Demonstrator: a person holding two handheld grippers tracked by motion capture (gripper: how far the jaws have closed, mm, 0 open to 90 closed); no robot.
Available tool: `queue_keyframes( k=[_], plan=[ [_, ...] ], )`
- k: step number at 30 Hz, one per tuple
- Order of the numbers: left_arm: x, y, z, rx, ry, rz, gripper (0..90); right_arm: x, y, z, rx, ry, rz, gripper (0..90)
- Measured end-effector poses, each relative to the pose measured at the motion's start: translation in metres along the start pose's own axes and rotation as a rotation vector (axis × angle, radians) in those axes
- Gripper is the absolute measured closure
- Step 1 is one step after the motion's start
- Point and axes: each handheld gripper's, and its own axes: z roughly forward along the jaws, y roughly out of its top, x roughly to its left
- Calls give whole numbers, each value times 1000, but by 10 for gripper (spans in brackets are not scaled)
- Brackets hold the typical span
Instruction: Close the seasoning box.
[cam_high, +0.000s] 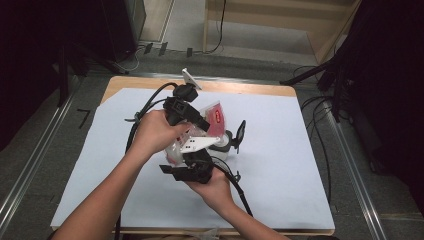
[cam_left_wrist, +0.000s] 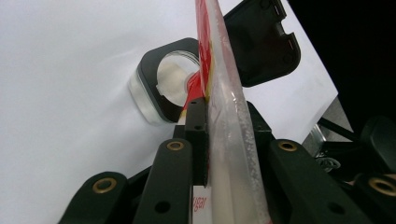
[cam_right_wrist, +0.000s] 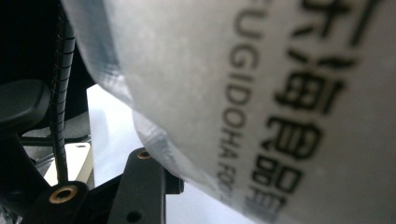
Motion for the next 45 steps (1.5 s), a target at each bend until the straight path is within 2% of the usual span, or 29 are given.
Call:
queue_keyframes(
  k=[9, 18, 27, 30, 32, 33, 45],
  plan=[
    [-3, 2, -1, 17, 25, 0, 791, 2, 3, -1, -3, 21, 24, 629],
    [-5, 6, -1, 30, 30, 0, 787, 2, 5, -2, -4, 34, 42, 621],
    [-5, 7, -1, 32, 27, -2, 785, 2, 5, -2, -3, 34, 16, 595],
    [-5, 7, -1, 31, 26, 0, 784, 3, 4, -2, 1, 26, 5, 613],
    [-7, 7, -1, 32, 30, -2, 782, 2, 4, -2, 0, 23, 7, 634],
    [-7, 8, -1, 40, 35, 9, 783, 2, 4, -2, -1, 22, 7, 637],
    [-10, 10, 1, 45, 35, 19, 779, 1, 4, -4, -8, 13, 12, 639]
  ],
)
